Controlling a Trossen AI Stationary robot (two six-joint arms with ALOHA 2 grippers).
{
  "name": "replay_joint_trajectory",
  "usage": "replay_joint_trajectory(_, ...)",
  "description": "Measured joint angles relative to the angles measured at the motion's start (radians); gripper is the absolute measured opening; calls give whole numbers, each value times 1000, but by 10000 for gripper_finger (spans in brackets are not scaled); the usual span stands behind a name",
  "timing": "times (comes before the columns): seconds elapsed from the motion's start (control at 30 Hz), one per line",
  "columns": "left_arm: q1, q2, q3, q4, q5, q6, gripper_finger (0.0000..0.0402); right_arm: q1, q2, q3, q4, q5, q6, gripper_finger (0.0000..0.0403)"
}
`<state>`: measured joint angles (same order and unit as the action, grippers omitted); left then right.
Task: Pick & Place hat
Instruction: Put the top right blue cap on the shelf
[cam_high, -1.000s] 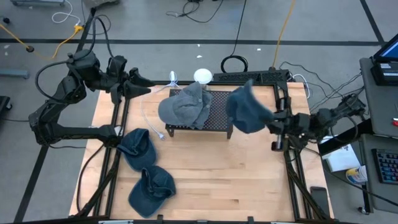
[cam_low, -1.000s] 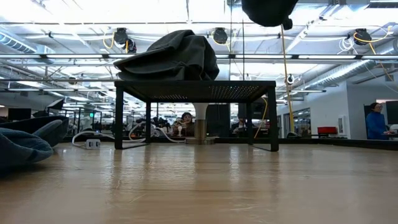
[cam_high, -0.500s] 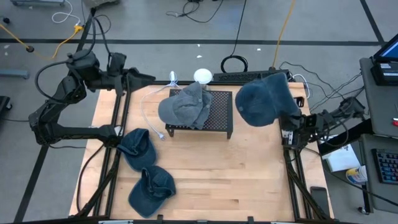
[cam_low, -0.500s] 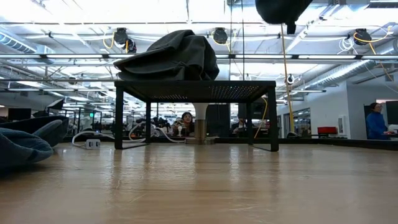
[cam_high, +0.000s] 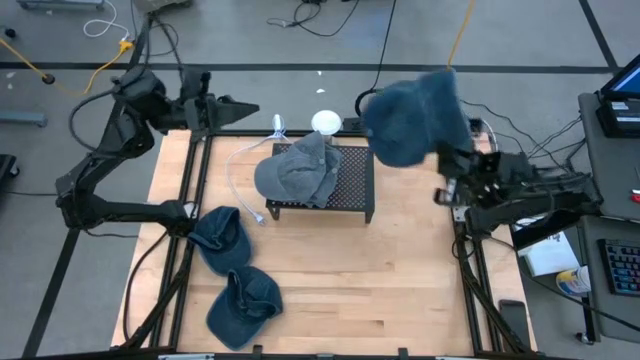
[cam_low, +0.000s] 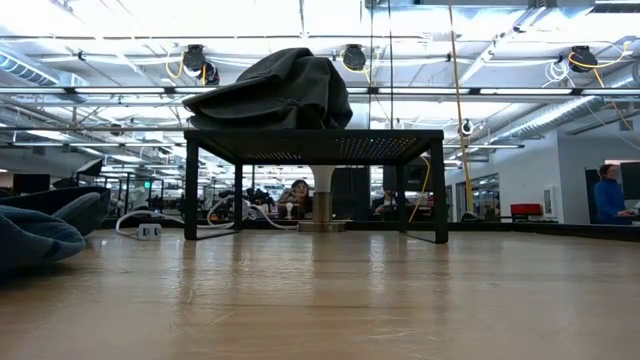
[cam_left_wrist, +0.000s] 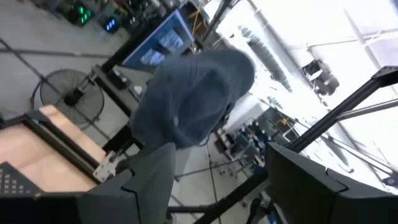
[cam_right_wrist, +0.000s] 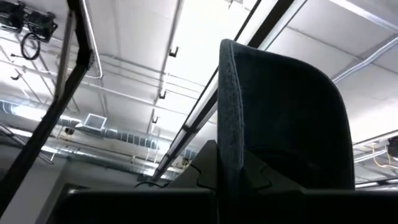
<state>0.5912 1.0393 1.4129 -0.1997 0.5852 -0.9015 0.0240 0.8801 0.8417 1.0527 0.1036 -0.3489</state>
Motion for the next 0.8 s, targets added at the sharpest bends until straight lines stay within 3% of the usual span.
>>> replay_joint_trajectory(0.17, 48, 75, 48, 1, 75, 19, 253, -144, 183, 168, 14, -151, 141, 4)
replay_joint_trajectory(0.4, 83, 177, 137, 40, 174, 39, 253, -225, 426, 421, 29, -286, 206, 4)
replay_joint_trajectory(0.8, 81, 273, 251, 44, 218, 91, 253, -241, 681, 724, 30, -340, 157, 4)
